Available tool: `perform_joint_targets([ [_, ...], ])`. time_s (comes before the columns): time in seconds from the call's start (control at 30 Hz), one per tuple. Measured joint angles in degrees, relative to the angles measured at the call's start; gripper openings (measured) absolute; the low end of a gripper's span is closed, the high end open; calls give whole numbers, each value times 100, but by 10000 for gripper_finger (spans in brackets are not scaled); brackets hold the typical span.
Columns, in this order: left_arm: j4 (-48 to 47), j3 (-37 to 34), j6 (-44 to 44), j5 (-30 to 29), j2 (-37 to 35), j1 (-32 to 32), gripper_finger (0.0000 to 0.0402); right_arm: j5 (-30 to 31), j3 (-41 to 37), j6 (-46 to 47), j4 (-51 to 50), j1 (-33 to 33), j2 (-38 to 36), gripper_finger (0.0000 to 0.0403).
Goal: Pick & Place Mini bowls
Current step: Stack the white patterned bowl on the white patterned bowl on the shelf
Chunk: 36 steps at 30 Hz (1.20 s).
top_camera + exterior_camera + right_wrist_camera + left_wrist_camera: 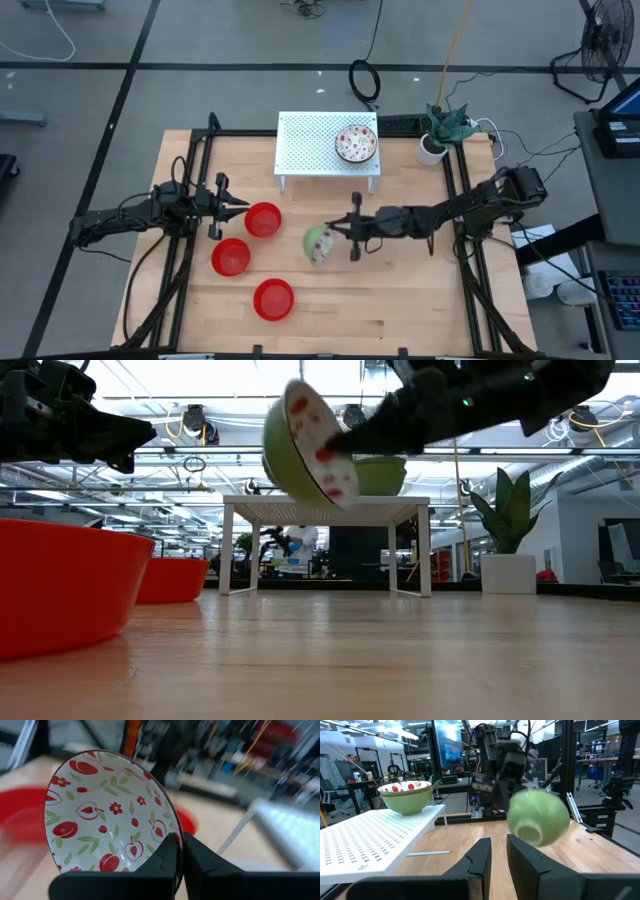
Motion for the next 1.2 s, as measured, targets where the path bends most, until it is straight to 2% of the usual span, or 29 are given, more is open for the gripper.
perform_joint_targets([
  [0.1,2,0,0,0,-1,0,65,-35,0,-379,713,-174,-3,2],
  [0.23,0,0,0,0,0,1,65,-459,74,-583,1613,-507,-4,2],
  [0.37,1,-1,0,0,0,1,65,-608,576,-588,1538,-940,-11,1],
  [0.47,0,-1,0,0,-1,0,65,-588,1400,-795,373,-1272,-11,1],
  [0.57,0,0,0,0,-1,0,65,-597,2604,-901,-1506,-1595,-11,1],
  [0.67,0,0,0,0,-1,2,65,-594,3865,-729,-3106,-1923,93,1],
  [0.83,0,0,0,0,1,1,65,-577,5358,-98,-4893,-2442,160,0],
  [0.97,0,-1,0,0,0,0,65,-598,6141,852,-5824,-2885,139,0],
  [1.1,0,-2,0,0,-1,1,65,-625,6526,1825,-6852,-3344,153,0],
  [1.2,0,0,0,0,-1,1,65,-1081,6567,2592,-7317,-3752,153,0],
])
